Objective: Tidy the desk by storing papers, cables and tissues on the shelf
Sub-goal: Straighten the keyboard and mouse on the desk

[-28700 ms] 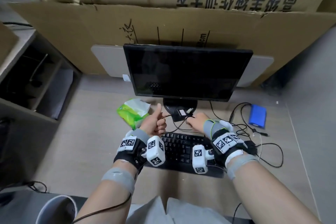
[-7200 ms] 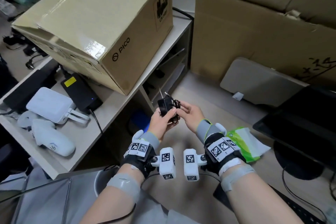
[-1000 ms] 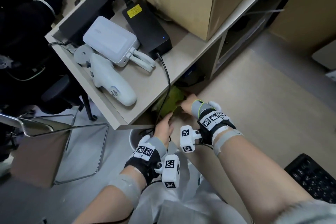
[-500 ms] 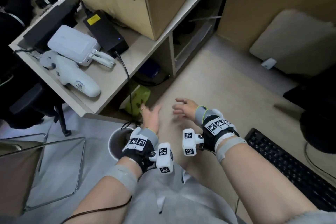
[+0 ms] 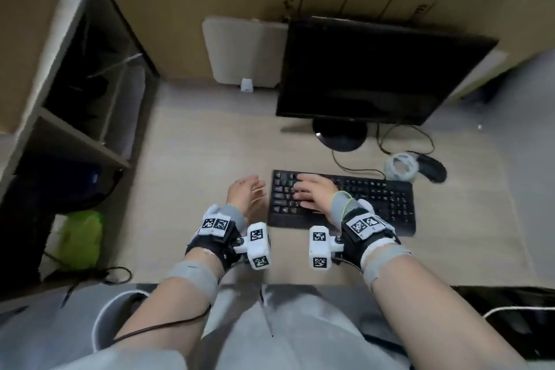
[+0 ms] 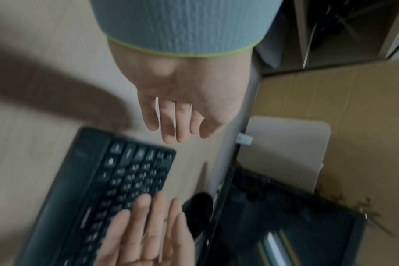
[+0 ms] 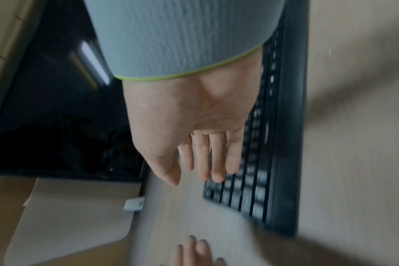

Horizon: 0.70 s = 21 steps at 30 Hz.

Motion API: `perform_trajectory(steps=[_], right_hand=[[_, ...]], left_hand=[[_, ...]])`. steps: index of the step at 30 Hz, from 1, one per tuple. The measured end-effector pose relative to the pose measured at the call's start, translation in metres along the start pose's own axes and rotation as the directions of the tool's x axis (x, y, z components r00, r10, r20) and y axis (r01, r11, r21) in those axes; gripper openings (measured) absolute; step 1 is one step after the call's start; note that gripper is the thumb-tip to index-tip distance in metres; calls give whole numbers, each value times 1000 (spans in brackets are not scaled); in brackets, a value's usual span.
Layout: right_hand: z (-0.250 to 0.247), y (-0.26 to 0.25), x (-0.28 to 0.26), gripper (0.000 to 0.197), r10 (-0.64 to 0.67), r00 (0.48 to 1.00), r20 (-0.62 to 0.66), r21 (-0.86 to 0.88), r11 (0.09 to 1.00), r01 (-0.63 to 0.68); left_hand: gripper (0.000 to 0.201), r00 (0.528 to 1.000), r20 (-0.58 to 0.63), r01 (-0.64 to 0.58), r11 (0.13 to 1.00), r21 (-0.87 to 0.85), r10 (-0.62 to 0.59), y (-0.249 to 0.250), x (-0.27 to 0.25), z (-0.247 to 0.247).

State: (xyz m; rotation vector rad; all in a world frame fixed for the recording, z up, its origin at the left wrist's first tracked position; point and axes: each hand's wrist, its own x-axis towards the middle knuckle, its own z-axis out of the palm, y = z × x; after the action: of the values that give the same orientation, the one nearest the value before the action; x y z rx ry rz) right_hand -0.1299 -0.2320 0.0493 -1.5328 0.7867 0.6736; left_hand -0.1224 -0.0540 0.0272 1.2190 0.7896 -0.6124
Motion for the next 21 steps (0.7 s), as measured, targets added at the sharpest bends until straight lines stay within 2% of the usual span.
perform_trajectory(steps=[4,8,11,13,16,18,21], right_hand=[[-56,10,-11,31,-5,991,-134,59,998,13],[-148,18,-13,23,0,954,-299,155,987,49],[-203,31,8,26,-23,890,-456,104,991,79],[-252,51,46,32,-46,863,-503,0,999,54],[-305,66,108,43,-55,897,-440,-209,977,-43],[-312,45,109,53,-54,946,-321,-387,919,-79],[-320,31,120,47,-59,988,-141,-576,817,-33]], left_hand=[[8,994,109,-28,998,64,20,1,5,63],[12,973,229,-54,986,160,17,-7,10,150],[8,978,204,-82,963,255,30,-12,16,187],[6,982,187,-88,951,298,32,-20,24,215],[10,992,121,-76,934,350,35,-33,37,253],[14,997,77,-53,926,374,26,-42,44,267],[14,1000,9,-5,942,335,2,-50,47,276]])
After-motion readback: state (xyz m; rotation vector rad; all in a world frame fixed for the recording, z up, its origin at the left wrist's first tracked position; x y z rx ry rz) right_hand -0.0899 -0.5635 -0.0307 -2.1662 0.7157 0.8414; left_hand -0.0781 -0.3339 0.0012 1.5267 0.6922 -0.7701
